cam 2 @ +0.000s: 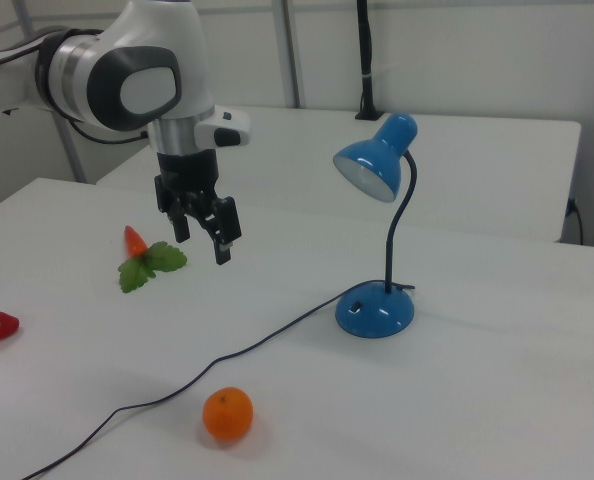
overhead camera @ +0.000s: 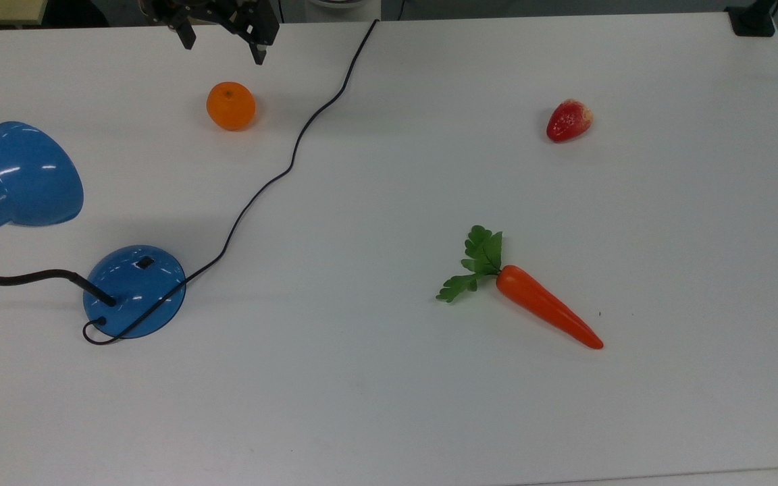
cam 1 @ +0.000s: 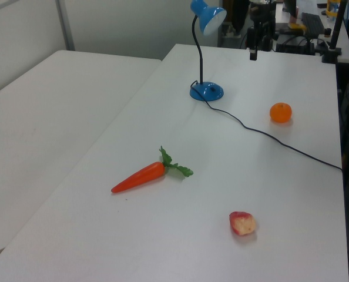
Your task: Turn on desk lamp
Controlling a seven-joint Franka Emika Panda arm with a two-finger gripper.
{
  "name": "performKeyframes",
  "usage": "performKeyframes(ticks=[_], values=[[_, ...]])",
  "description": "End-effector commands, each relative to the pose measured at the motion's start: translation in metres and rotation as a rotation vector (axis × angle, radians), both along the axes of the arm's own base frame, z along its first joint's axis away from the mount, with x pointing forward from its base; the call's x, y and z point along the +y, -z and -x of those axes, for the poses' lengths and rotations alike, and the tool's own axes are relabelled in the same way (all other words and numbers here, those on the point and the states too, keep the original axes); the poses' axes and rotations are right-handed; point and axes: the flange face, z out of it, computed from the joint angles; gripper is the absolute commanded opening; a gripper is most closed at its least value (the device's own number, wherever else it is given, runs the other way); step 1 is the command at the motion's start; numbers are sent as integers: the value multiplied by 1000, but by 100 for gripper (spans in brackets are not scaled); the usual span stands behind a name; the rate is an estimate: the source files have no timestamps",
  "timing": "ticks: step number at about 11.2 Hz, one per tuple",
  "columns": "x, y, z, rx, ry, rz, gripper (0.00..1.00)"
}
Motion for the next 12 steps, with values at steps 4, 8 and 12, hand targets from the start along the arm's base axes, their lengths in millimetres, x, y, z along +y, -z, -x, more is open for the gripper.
performKeyframes(ticks=[4,8,12], values=[[0,-11,6,9,0,6,100],[-3,-10,6,7,2,-9,100],[-7,-8,6,11,7,-9,96]])
